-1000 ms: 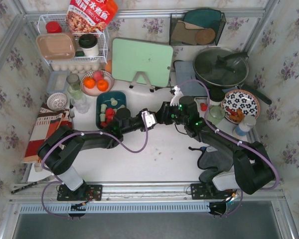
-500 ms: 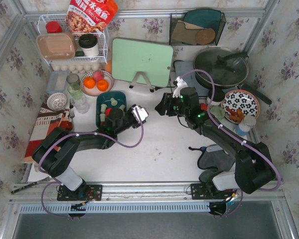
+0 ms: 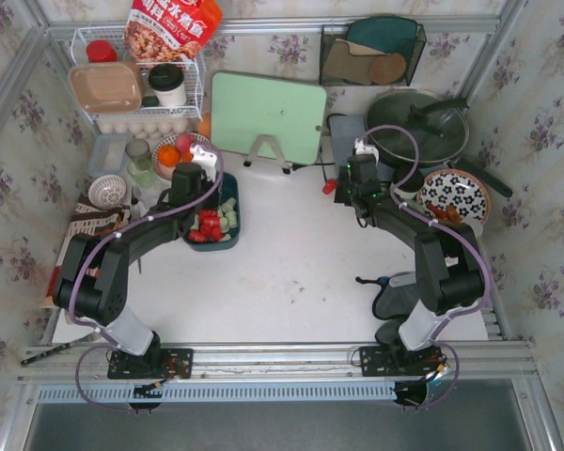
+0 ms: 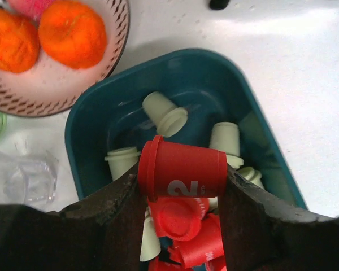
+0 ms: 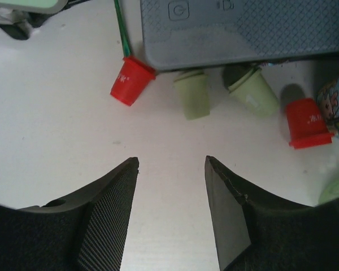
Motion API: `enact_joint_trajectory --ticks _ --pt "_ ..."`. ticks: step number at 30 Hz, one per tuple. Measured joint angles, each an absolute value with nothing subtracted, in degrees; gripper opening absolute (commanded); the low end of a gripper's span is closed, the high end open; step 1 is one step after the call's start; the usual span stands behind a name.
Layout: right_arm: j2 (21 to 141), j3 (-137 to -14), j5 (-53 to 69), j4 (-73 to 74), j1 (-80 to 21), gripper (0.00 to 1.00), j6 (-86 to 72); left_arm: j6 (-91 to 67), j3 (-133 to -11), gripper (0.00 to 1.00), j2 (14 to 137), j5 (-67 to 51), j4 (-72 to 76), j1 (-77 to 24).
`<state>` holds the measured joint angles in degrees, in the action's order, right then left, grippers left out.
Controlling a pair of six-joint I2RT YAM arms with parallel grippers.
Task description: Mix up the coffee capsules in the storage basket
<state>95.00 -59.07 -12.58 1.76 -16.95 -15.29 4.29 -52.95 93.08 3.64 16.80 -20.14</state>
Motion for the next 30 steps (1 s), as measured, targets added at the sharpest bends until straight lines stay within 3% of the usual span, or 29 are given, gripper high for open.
enact_joint_trajectory --ticks 10,17,26,27,28,30 --pt "104.33 -63.20 -15.22 -2.79 -15.03 0.56 -10.50 -6.17 -69.10 0.07 103.02 -0.43 -1.63 -13.87" --pt "109.47 -67.22 -12.62 -2.70 -12.47 0.54 -9.02 -10.13 -73.82 0.09 107.81 -4.47 -8.51 -13.10" --pt "114.54 -73.78 -8.95 0.84 -11.88 0.53 -7.97 -11.66 -76.18 0.62 110.41 -5.61 -11.22 -12.99" --pt "115.00 -74.28 -8.78 1.45 -11.88 0.53 -7.84 -11.68 -75.92 0.74 110.17 -5.61 -11.09 -12.99" --pt "115.39 -74.74 -8.75 2.11 -11.84 0.53 -7.51 -11.88 -75.24 0.96 109.71 -5.65 -10.57 -13.04" --pt "115.74 -75.09 -8.34 3.03 -11.62 0.53 -7.35 -12.08 -73.21 0.99 108.01 -5.82 -9.98 -13.06"
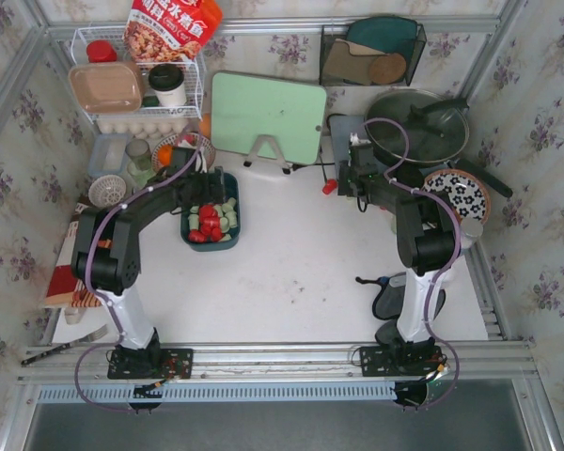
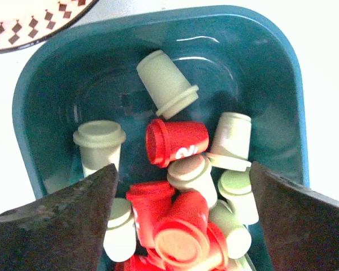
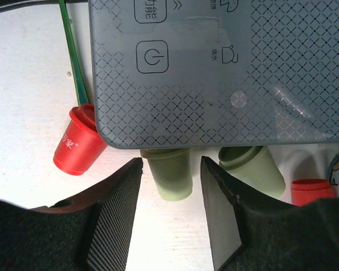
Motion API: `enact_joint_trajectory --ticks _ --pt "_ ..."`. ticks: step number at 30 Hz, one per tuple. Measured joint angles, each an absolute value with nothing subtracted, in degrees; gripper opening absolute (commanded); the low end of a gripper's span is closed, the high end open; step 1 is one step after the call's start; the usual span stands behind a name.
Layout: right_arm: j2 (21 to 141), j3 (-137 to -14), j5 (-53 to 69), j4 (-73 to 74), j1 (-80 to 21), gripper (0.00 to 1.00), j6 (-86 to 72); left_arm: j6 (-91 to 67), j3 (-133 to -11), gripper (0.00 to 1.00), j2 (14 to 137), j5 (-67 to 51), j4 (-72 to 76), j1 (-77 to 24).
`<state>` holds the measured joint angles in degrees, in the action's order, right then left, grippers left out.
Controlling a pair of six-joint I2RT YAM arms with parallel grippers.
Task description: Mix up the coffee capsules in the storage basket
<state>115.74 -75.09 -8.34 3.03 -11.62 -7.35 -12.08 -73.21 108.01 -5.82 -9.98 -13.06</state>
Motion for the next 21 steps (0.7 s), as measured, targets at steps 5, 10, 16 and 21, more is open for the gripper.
enact_joint_trajectory --ticks 5,10,16,21 --pt "116.03 -75.66 -7.51 4.21 -11.42 0.53 -7.31 -12.67 -69.14 0.99 102.83 -6.15 -7.01 -13.28" --pt "116.66 -76.25 -6.70 5.02 -11.16 0.52 -7.18 -12.45 -65.89 0.99 96.68 -6.24 -4.29 -14.00" --pt "116.90 -76.75 -6.26 5.52 -11.00 0.50 -7.20 -11.33 -59.72 0.99 87.83 -3.77 -1.58 -16.19" --pt "118.19 -78.30 -6.09 6.63 -10.92 0.47 -7.18 -9.47 -54.48 0.99 79.88 -0.67 -0.08 -18.57"
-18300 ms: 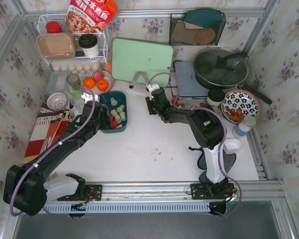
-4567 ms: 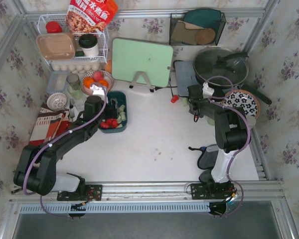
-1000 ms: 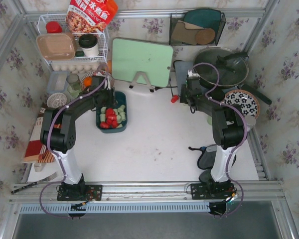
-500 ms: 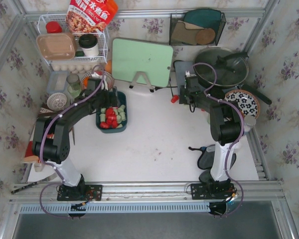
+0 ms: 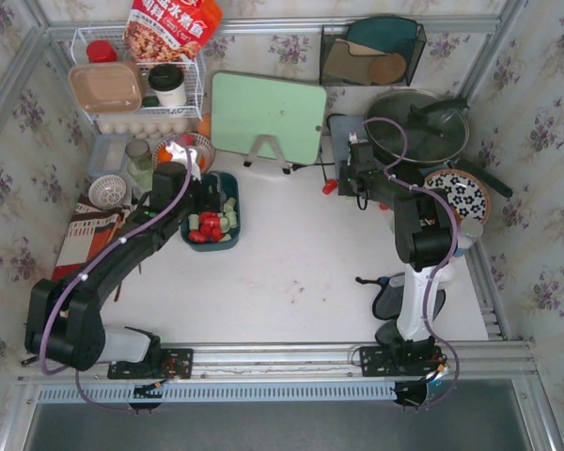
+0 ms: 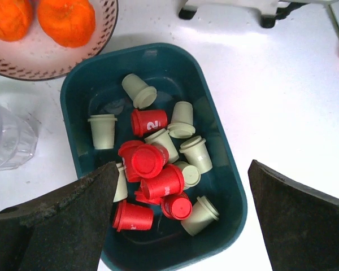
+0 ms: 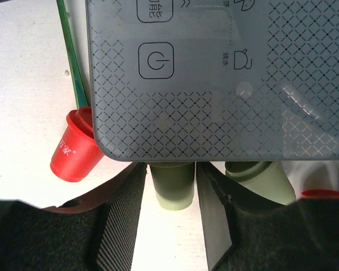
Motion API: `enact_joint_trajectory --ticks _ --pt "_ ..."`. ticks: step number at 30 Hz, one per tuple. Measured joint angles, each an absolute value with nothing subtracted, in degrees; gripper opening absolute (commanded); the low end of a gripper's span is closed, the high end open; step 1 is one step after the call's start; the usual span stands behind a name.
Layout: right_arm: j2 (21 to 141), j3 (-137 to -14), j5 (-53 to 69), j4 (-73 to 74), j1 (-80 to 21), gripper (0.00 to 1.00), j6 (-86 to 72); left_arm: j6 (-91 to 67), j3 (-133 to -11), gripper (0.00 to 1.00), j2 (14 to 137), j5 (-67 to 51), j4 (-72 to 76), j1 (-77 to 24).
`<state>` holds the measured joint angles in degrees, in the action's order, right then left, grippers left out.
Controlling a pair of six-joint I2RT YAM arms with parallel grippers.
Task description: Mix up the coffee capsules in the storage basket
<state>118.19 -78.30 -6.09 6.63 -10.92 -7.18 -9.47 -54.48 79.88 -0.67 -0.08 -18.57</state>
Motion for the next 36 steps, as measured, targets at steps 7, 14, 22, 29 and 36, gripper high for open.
enact_joint_trajectory --ticks 7,14,22,29,36 --pt "119.26 -79.35 -6.04 8.19 -10.90 0.45 -7.16 -8.56 -51.64 0.99 73.30 1.87 -0.10 -20.80" --pt "119.48 -79.57 -6.07 9.30 -10.90 0.37 -7.16 -7.60 -50.61 0.99 72.12 3.20 -0.69 -22.11" --pt "118.76 -78.52 -5.82 9.17 -10.92 0.28 -6.92 -9.10 -48.82 1.00 71.90 6.70 -1.13 -22.09" --pt "113.43 -75.44 -4.03 9.15 -10.98 0.26 -7.03 -8.54 -46.76 0.98 69.54 3.09 1.69 -22.04" --pt "102.91 -67.88 -1.13 7.22 -13.08 0.26 -8.64 -3.92 -42.48 1.00 68.49 -5.34 9.63 -24.86"
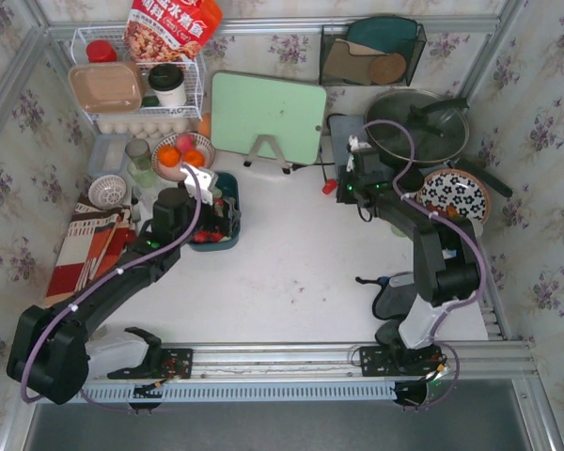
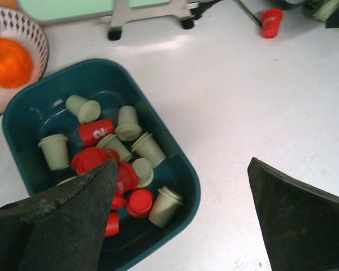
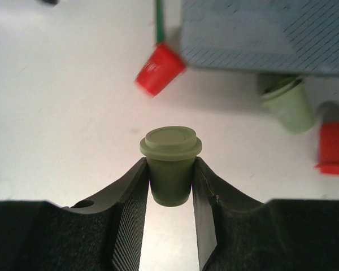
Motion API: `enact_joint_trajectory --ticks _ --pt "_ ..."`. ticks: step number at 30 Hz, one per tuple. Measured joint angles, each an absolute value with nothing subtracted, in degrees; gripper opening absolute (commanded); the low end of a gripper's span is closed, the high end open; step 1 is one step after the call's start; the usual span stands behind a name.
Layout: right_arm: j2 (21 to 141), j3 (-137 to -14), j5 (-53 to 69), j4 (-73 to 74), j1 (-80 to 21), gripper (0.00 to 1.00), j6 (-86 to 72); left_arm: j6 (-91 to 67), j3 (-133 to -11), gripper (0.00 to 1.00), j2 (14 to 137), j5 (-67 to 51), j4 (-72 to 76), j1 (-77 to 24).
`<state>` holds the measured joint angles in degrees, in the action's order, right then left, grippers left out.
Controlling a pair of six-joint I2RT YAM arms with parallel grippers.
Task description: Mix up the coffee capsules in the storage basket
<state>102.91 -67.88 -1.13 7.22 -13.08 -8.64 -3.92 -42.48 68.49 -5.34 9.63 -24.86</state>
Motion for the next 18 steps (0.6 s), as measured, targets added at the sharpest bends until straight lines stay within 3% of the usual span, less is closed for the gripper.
enact_joint_trajectory --ticks 12,18 --pt "81.01 -41.58 1.43 -7.07 -28.01 0.25 -10.33 12.62 -29.93 1.00 66.48 -8.21 27.00 -34.94" --pt "76.60 -32.69 8.23 -19.70 -29.69 0.25 -12.97 24.97 -28.91 1.00 69.95 -8.99 33.04 -42.63"
